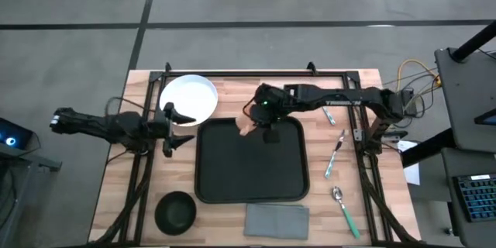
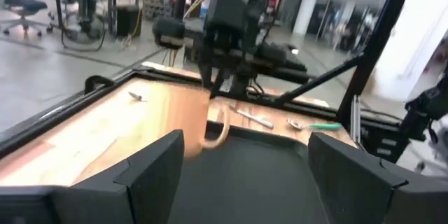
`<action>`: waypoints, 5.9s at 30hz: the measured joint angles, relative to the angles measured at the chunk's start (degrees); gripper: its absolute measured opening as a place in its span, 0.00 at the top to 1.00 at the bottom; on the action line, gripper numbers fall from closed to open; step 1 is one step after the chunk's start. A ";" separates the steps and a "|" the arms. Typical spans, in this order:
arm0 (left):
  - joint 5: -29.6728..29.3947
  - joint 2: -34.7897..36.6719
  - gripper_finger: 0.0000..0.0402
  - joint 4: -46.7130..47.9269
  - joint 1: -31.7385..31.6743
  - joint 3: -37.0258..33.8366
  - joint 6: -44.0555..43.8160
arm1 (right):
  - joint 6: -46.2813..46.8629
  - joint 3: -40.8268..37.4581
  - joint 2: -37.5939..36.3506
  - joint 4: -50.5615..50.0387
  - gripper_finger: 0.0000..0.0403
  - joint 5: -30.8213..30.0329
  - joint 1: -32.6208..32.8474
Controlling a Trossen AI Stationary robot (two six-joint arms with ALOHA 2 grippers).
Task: Set up tray
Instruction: Put the orange plastic mug on the serving tray
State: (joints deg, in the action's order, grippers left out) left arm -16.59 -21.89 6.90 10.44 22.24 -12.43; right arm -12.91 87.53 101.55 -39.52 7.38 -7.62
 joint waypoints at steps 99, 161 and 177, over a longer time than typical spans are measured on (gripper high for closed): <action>-43.69 -37.90 0.30 22.51 7.55 18.97 -1.62 | 6.12 45.96 30.30 -11.65 0.98 -8.39 1.03; -44.95 -39.83 0.94 22.20 9.15 18.88 -7.80 | 6.53 46.06 28.31 -8.16 0.93 -3.90 2.77; -43.01 -38.51 0.94 11.33 12.27 8.01 -20.17 | 6.48 39.78 0.34 -18.39 0.66 -2.34 6.50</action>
State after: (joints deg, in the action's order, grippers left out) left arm -59.60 -60.40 18.24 22.71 30.25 -32.59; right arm -6.43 127.30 101.89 -57.91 5.04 -1.12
